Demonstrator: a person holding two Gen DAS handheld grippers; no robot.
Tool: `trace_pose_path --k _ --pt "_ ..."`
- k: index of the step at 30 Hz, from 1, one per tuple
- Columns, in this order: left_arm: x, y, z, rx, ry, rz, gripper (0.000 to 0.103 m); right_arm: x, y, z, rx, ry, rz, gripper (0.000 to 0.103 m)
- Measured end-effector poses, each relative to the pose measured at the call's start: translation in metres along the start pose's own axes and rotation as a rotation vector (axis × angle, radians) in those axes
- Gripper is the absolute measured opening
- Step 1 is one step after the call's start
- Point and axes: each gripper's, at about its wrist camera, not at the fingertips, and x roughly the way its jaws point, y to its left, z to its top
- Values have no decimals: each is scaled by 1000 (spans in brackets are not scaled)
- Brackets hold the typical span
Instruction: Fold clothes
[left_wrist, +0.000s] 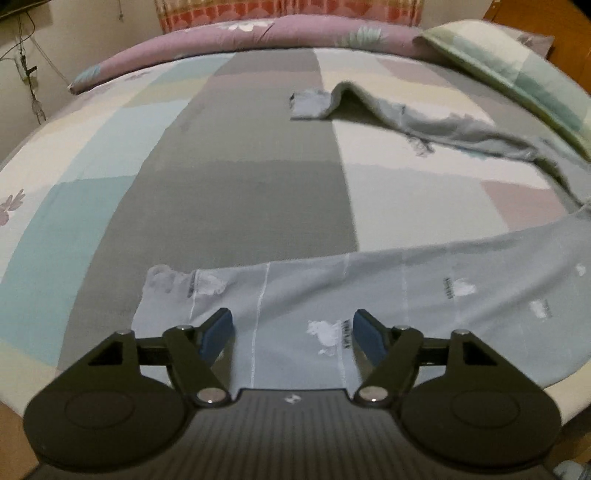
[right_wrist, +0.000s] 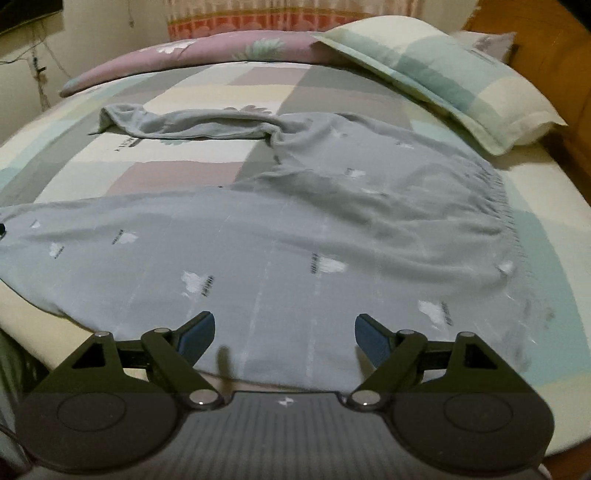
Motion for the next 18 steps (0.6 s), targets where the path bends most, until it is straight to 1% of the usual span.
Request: trace_pose_path --k 3,4,7,10,11,12,14,15,16,18 --pt "-13 -12 0 30 -22 -19 73 26 15 8 -72 27 -4 87" --pt "-18 -18 -1 47 -30 -28 73 35 17 11 -82 30 -8 88" --pt "-31 -34 0 104 -56 -73 74 48 8 22 -46 12 -15 91" --pt "-41 -50 3 161 -75 -84 74 48 4 34 -14 17 -67 88" --pt "-44 -55 4 179 -81 -90 74 42 9 35 -25 10 -56 88" --pt "-46 -60 5 197 -88 -96 74 34 17 34 -52 -2 -23 88" --pt "-47 -69 9 228 -94 -109 75 22 39 29 -132 -18 65 88" --pt "-46 -74 11 236 -90 -117 75 20 52 25 -180 -11 100 88" --pt "-45 -78 12 244 -87 -123 75 19 60 22 -212 -9 112 88" --pt "-45 -87 12 267 -85 -130 75 21 65 21 -234 -15 84 88"
